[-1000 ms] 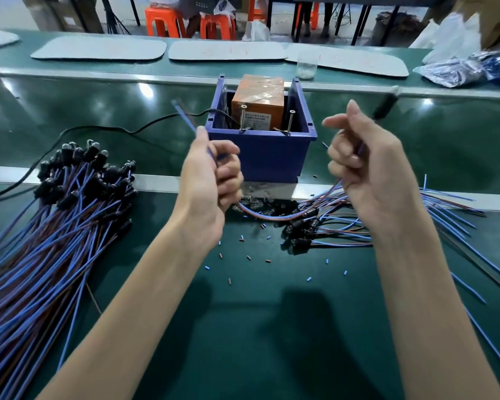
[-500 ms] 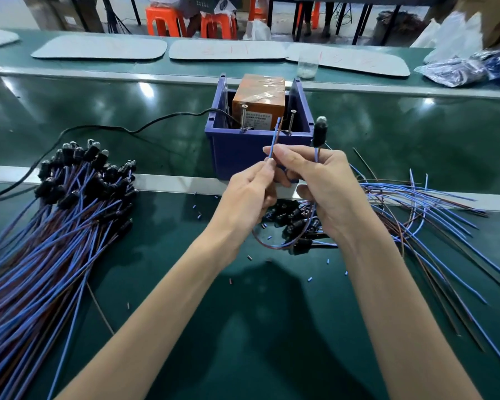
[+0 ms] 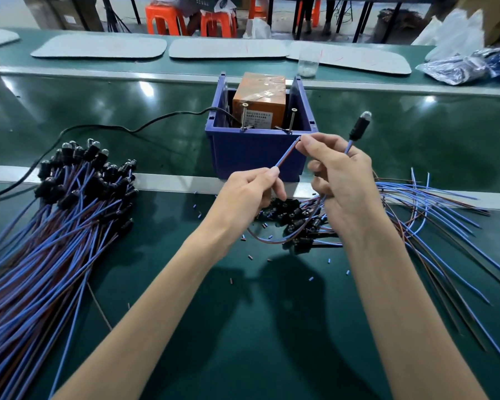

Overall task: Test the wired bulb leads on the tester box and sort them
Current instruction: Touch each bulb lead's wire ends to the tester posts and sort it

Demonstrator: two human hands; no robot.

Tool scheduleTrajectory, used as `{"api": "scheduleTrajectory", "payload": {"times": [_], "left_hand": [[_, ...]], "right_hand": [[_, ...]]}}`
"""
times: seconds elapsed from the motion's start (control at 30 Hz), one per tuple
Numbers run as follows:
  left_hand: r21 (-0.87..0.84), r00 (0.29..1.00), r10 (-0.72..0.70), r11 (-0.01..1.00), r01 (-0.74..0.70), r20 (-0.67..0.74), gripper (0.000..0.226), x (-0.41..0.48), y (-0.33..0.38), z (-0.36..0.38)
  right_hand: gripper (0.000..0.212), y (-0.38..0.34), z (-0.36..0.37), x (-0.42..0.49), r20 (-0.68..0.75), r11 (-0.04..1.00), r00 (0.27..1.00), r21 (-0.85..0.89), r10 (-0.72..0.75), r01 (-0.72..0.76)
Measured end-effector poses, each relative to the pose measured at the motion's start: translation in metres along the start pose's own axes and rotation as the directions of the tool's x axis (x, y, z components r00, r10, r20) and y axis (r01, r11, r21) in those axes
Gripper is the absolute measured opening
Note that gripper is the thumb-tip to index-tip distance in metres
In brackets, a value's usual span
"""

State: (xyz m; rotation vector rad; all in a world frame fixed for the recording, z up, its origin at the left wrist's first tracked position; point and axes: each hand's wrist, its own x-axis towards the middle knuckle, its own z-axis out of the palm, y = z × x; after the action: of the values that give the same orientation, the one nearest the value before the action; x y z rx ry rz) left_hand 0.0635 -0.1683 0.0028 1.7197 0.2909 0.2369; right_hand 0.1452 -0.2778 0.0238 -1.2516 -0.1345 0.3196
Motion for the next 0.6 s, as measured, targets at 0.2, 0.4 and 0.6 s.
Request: {"api": "scheduleTrajectory", "payload": {"times": [0.2,0.4,0.6], "left_hand": [[0.031,1.000,0.008,1.000,-0.008,0.009,0.045,0.0018,-0.0014,-0.0019],[0.061,0.999,0.020,0.998,-0.022,0.030,0.040,0.0016,-0.0007,-0.0035],[0.079,0.999,0.031,0.996,-0.033,0.030,0.040,0.0024,-0.0019,-0.0045]], "right_hand": [[0.013,-0.0038,-0.0047,0.0002,0.054,0.999,0.999,-0.045,0.005,-0.003],[0.017,-0.0044,-0.0021,-0.0018,0.078,0.989,0.997,-0.146,0.008,0.003],[0.015,-0.0042,-0.0033,-0.0022,0.103,0.989,0.995,-0.147,-0.012,0.027]]}}
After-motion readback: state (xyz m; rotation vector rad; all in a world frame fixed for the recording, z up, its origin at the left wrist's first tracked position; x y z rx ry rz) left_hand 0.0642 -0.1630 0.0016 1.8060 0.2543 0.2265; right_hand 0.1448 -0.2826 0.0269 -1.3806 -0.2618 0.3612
